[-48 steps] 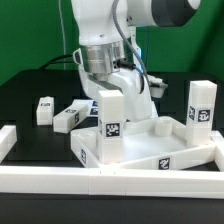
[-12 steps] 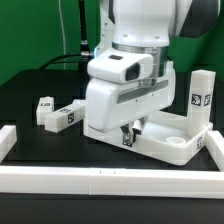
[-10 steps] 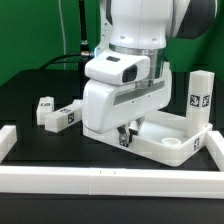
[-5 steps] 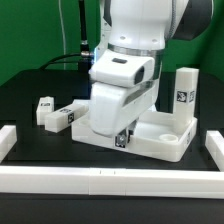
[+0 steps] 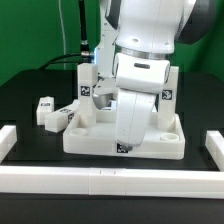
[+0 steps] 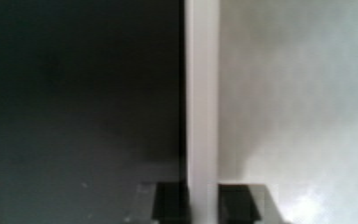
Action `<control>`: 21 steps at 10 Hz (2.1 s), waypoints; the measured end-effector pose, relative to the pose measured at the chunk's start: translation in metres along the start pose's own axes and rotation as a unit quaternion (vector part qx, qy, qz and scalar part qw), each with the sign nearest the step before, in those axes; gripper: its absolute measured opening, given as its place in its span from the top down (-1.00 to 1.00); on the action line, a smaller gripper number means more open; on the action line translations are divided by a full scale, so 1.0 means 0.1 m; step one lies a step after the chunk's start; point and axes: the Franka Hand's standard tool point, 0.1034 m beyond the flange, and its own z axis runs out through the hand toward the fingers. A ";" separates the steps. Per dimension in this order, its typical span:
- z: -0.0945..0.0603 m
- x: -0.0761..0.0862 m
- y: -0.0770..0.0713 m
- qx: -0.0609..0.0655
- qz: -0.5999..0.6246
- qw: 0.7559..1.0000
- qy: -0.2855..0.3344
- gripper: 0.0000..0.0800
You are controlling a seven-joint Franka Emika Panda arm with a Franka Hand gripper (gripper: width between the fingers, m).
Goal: Assemble desk
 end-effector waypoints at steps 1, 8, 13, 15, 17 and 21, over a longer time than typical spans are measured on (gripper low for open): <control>0.00 -0.02 0.00 0.000 -0.011 1.000 -0.002 0.84; -0.08 0.54 0.62 -0.001 -0.031 1.000 -0.002 0.84; -0.11 0.49 0.70 0.012 -0.011 1.000 -0.021 0.84; -0.15 0.49 0.71 0.013 -0.005 1.000 -0.022 0.84; -0.32 0.47 0.70 0.022 0.000 0.999 -0.026 0.13; -0.80 0.22 0.72 0.050 0.022 0.997 -0.047 -0.60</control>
Offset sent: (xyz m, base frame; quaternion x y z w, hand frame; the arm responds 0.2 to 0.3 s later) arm 0.0503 0.0438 0.0058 0.0125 -0.0022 -0.0234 0.9996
